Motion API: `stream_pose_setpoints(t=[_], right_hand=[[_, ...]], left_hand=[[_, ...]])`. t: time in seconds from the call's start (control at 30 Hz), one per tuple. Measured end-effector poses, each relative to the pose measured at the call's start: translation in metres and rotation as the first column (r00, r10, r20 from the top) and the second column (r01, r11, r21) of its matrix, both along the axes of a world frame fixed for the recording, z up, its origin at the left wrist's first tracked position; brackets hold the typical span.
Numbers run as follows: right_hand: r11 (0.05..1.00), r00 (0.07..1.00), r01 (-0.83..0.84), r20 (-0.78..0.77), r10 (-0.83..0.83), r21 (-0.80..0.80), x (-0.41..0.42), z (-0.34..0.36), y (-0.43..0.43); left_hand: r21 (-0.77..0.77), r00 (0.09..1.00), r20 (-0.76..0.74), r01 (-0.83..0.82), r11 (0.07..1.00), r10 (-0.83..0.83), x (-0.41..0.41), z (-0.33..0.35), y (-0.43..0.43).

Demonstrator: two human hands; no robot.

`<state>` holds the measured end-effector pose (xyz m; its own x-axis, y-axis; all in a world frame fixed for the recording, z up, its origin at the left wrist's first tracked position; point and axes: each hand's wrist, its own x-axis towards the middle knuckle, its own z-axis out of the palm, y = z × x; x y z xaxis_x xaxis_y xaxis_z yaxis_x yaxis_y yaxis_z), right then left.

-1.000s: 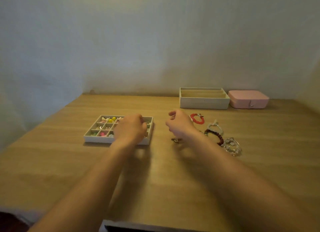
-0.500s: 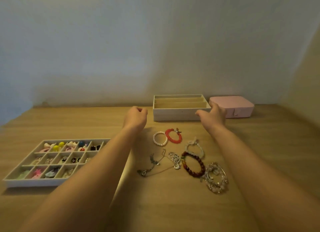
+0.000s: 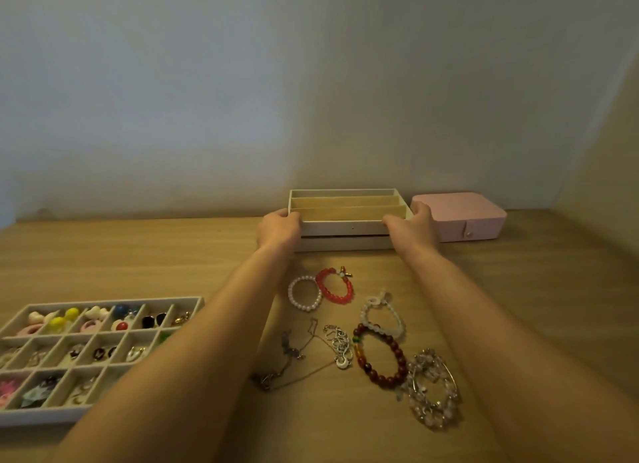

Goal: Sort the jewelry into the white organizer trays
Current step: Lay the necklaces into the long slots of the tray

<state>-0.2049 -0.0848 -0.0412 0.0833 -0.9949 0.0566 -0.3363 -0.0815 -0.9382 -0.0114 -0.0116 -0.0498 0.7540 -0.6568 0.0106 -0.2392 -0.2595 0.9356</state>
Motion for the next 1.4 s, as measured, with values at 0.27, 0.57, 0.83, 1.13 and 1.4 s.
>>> stream_pose_setpoints(t=[0.27, 0.57, 0.83, 1.13, 1.4], right_hand=[[0.999, 0.986, 0.041, 0.164, -0.035, -0.030, -0.005, 0.028, 0.037], [0.993, 0.983, -0.059, 0.179, 0.040, 0.103, -0.025, 0.052, 0.118], [0.982, 0.936, -0.119, -0.314, 0.160, 0.146, -0.070, 0.034, 0.199], [0.939, 0.788, -0.265, -0.512, 0.341, 0.218, -0.099, 0.005, 0.261], [0.957, 0.535, -0.288, -0.833, 0.142, -0.021, -0.100, 0.005, 0.263]], left_hand=[[-0.227, 0.959, -0.279, -0.119, 0.967, 0.052, -0.004, 0.041, 0.054], [-0.164, 0.969, -0.246, -0.077, 0.983, 0.035, -0.007, 0.077, 0.164], [0.104, 0.997, 0.078, 0.014, 0.994, -0.022, -0.032, 0.066, 0.284], [0.550, 0.867, 0.435, -0.043, 0.834, -0.242, -0.055, 0.015, 0.354], [0.565, 0.810, 0.518, -0.084, 0.821, -0.274, -0.045, 0.005, 0.371]])
